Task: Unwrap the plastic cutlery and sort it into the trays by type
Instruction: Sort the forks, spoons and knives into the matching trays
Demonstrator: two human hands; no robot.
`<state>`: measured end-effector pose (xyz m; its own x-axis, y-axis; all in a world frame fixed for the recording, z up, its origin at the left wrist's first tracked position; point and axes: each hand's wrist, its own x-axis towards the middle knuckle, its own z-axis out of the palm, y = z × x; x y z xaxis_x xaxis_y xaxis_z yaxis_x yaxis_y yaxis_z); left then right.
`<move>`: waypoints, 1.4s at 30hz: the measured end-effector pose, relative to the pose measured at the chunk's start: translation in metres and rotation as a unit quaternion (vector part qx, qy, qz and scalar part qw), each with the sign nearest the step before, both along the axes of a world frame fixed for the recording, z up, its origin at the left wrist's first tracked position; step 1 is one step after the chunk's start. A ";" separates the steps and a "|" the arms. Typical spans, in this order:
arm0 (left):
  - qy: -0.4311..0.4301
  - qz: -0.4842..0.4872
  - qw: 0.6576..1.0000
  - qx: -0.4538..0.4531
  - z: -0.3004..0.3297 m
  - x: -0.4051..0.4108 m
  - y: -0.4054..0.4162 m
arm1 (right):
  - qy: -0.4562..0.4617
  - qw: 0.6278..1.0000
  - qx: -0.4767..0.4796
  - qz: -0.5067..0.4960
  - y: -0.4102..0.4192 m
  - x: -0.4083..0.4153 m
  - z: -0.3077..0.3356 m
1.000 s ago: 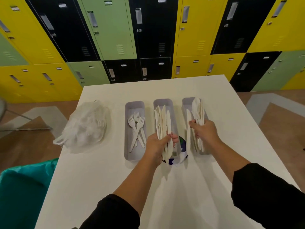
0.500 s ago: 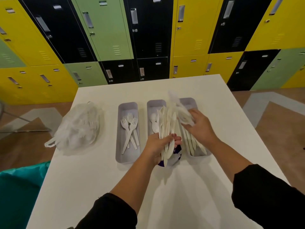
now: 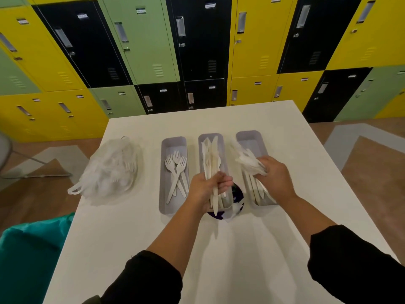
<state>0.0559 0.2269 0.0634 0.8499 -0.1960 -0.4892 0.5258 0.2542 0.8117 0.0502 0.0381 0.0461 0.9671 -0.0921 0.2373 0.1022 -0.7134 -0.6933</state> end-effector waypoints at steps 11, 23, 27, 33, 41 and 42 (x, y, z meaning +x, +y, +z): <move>-0.013 -0.041 0.996 0.077 -0.012 -0.003 -0.009 | 0.171 0.949 0.171 -0.201 -0.011 0.008 -0.008; -0.051 -0.100 0.992 0.065 -0.013 -0.007 -0.026 | 0.251 0.886 0.370 -0.119 0.042 0.001 0.020; -0.036 -0.119 0.990 0.059 -0.016 -0.010 -0.028 | 0.211 0.889 0.370 -0.168 0.034 0.004 0.014; -0.001 -0.108 0.994 0.027 -0.019 -0.012 -0.022 | 0.171 0.933 0.249 -0.197 -0.010 0.019 0.007; 0.019 -0.092 0.995 -0.028 -0.013 -0.007 -0.028 | 0.162 0.969 0.090 -0.161 -0.016 0.013 0.012; 0.015 -0.091 0.995 -0.025 -0.013 -0.008 -0.030 | 0.167 0.965 0.143 -0.144 -0.010 0.011 0.013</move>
